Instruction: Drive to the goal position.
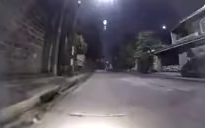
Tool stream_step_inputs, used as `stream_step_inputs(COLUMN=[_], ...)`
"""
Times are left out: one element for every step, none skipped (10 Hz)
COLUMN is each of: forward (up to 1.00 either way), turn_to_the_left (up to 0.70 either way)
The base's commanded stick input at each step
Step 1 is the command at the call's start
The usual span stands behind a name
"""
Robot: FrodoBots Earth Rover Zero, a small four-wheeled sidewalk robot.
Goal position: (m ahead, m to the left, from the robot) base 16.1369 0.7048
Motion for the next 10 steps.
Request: stream_step_inputs(forward=[0.50, 0.50, 0.50, 0.50, 0.50, 0.50, 0.50, 0.50, 0.50, 0.50], turn_to_the_left=[0.00, 0.00, 0.00, 0.00, 0.00, 0.00, 0.00, 0.00, 0.00, 0.00])
